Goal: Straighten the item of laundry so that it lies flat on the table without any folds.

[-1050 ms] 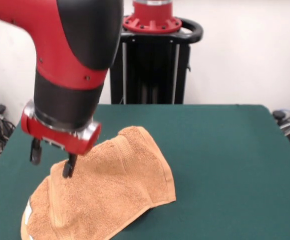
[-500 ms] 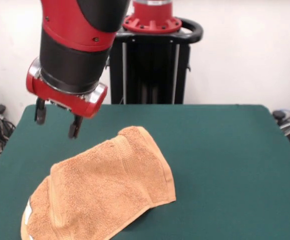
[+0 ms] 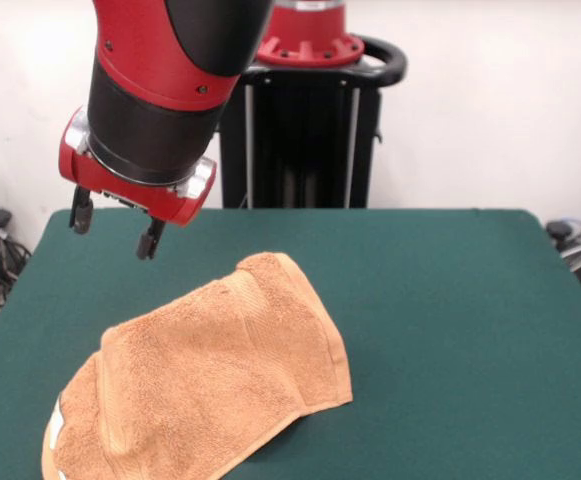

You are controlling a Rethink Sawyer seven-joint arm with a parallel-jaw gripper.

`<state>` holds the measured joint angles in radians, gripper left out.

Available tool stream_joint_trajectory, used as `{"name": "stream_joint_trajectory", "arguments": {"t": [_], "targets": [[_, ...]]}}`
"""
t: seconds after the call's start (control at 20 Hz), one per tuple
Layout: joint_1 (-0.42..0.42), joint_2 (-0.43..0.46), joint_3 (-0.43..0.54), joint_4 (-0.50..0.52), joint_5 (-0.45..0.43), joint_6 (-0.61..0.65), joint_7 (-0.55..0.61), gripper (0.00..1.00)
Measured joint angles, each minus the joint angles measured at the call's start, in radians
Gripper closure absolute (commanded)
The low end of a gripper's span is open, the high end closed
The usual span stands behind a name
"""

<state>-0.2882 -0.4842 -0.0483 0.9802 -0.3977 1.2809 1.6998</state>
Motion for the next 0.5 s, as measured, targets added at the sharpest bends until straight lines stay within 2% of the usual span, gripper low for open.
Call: {"name": "stream_joint_trajectory", "arguments": {"t": [0.5], "targets": [[0.003, 0.009, 0.0, 0.0, -0.006, 0.0, 0.0, 0.0]]}}
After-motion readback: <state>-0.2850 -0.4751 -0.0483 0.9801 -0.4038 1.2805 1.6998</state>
